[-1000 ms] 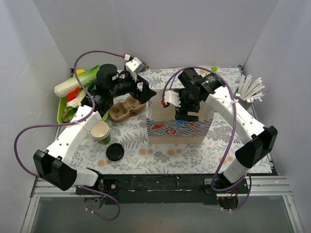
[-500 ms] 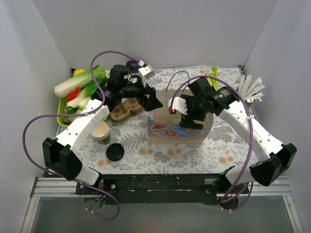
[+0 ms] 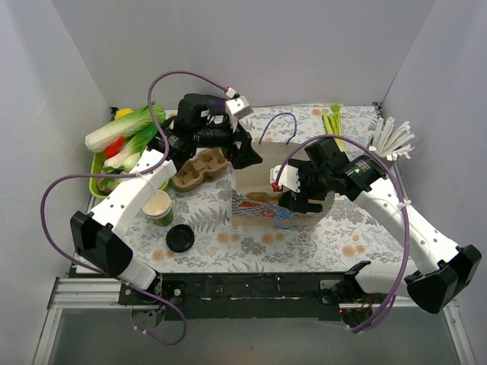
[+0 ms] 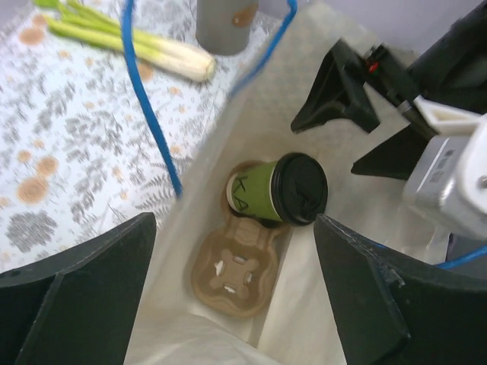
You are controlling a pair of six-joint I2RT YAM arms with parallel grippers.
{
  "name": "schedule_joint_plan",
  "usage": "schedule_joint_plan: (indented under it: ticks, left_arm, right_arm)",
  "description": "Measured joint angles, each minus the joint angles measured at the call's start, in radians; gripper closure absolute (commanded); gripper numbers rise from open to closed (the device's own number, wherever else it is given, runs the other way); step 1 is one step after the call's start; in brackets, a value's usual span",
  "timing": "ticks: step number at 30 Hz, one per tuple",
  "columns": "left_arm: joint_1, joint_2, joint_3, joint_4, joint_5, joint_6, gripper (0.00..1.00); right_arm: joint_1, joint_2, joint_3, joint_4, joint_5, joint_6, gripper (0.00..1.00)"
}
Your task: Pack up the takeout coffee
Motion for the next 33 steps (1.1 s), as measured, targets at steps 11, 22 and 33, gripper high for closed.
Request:
schedule_joint_plan:
  ticks: [11, 22, 33]
  left_arm:
    - [-0.008, 0.003, 0.103, -0.052, 0.030, 0.158, 0.13]
    - [-0.100, 0.094, 0.113, -0.174, -0.035, 0.301, 0.82]
    - [-0.148, 0.071, 0.110, -0.209, -0.029, 0.295, 1.00]
  right_arm:
    - [0.001, -0.053, -0.060, 0.032, 0.000, -0.002, 0.10]
    - [0.003, -0.287, -0.256, 0.135, -0.016, -0.069, 0.07]
    - [0.004, -0.301, -0.326, 0.145, -0.088, -0.132, 0.13]
